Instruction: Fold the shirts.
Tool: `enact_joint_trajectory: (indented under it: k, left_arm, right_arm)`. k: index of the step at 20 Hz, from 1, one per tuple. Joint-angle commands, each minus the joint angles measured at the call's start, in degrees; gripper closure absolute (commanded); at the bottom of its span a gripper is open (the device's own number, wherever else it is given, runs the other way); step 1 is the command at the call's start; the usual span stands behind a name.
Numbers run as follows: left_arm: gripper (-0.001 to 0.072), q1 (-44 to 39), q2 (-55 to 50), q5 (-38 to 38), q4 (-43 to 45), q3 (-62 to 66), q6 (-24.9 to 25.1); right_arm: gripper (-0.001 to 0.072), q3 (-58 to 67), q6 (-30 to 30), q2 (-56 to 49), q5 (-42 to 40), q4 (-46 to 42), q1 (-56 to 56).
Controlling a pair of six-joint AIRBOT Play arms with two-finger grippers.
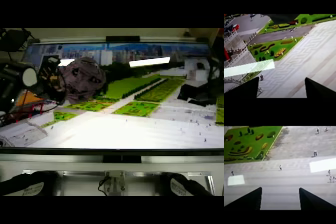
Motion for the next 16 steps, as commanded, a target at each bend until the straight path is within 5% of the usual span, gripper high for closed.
enact_joint_trajectory:
  k: [1, 3, 11, 14, 15, 16]
  left_arm:
    - [-0.0009, -0.09, -1.36, 10.29, -5.60, -0.26, -6.21]
    - [-0.0008, 0.81, -4.52, 18.40, -5.51, 0.87, -10.32]
    - [-0.0009, 9.33, -40.94, 6.60, -10.19, 33.46, -15.41]
    - [-0.0008, 9.66, -44.81, 11.43, -16.22, 34.60, -17.46]
    - [0.0047, 9.66, -45.29, 13.79, -17.90, 34.60, -17.44]
    - [0.0368, 9.66, -45.24, 15.32, -18.82, 34.62, -17.31]
  right_arm:
    - [0.0132, 0.07, 0.28, -0.09, -7.98, 0.83, 0.02]
    - [0.0132, 0.07, 0.26, -0.09, -10.01, 0.94, 0.02]
    - [0.0133, 0.04, -1.79, -0.09, -10.84, 2.64, 0.02]
    - [0.0132, 0.04, -2.10, -0.09, -10.93, 4.59, 0.02]
    - [0.0132, 0.04, -2.10, -0.09, -10.95, 4.83, 0.02]
    - [0.0132, 0.04, -2.10, -0.09, -10.93, 4.94, 0.02]
